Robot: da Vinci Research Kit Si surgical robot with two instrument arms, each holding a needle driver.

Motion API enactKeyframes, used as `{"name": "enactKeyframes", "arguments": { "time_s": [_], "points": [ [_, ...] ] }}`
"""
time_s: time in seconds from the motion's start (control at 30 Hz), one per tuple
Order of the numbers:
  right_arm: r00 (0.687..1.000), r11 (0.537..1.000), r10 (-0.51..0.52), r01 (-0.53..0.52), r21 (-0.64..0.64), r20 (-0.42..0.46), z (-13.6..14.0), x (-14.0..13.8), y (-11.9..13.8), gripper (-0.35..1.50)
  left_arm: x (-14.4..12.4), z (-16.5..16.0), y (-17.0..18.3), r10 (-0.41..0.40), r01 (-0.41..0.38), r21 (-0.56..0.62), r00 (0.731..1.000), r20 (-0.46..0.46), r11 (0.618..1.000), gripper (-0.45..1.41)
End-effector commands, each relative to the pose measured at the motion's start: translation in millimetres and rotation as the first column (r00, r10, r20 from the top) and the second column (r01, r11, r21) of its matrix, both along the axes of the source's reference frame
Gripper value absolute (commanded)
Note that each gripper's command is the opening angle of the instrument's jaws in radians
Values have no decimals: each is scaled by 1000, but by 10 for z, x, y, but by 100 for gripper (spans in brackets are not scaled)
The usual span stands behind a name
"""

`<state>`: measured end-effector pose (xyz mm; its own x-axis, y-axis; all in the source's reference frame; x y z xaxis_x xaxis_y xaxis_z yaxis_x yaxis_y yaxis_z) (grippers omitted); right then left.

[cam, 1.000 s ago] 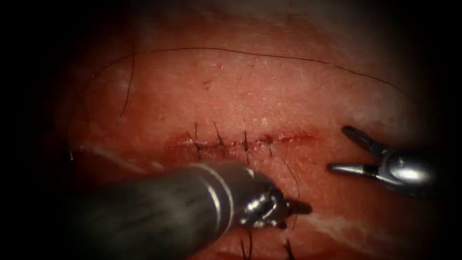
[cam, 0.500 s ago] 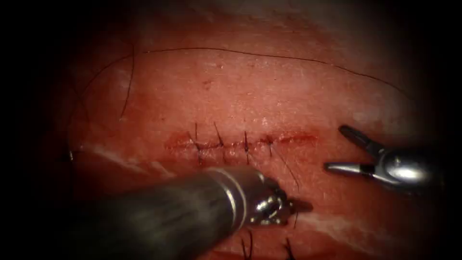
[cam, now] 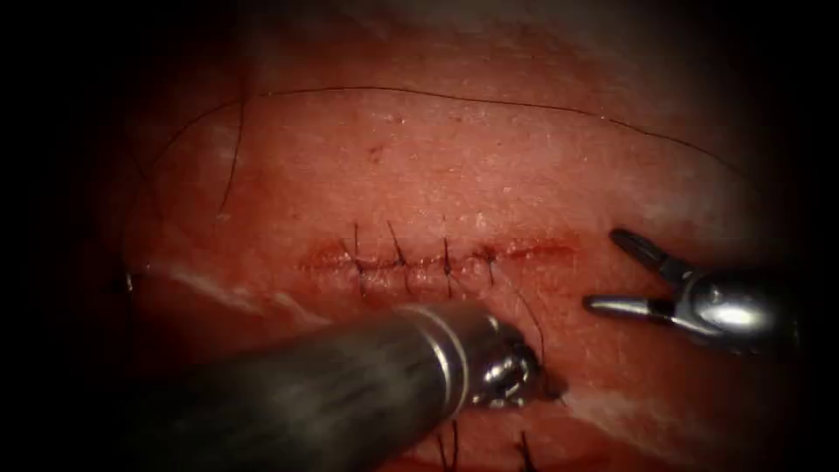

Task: Wound Closure

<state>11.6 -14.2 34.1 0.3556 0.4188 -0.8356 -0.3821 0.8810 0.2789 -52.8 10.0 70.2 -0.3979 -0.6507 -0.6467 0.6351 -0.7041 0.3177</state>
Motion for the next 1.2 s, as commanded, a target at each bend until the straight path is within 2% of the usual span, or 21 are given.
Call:
{"name": "enactKeyframes", "arguments": {
  "time_s": [0.03,0.2,0.27,0.4,0.53,0.7,0.9,1.2],
  "points": [
    [1000,1000,-3,3,6,-2,6,2,-12,148,-1,0,-3,-22,22,-10,1000,16,1000,-45],
    [996,998,-62,62,-3,-60,11,2,-10,141,13,-15,5,-57,58,-25,998,39,998,-45],
    [983,984,-165,158,-86,-82,18,10,-13,140,26,-30,19,-93,95,-32,994,56,995,-45],
    [971,965,-223,207,-160,-84,21,22,-14,141,32,-39,27,-102,104,-30,993,62,994,-45],
    [952,922,-300,270,-278,-69,22,40,-12,141,39,-54,29,-109,111,-31,992,60,993,-45],
    [944,887,-328,296,-354,-32,21,62,-10,141,42,-68,22,-112,114,-30,992,57,993,-45],
    [949,872,-313,268,-409,-47,19,82,-15,141,41,-73,20,-114,116,-30,992,55,993,-45],
    [937,842,-346,285,-459,-53,19,114,-26,141,41,-71,21,-114,116,-30,992,56,993,-45]
  ]
}}
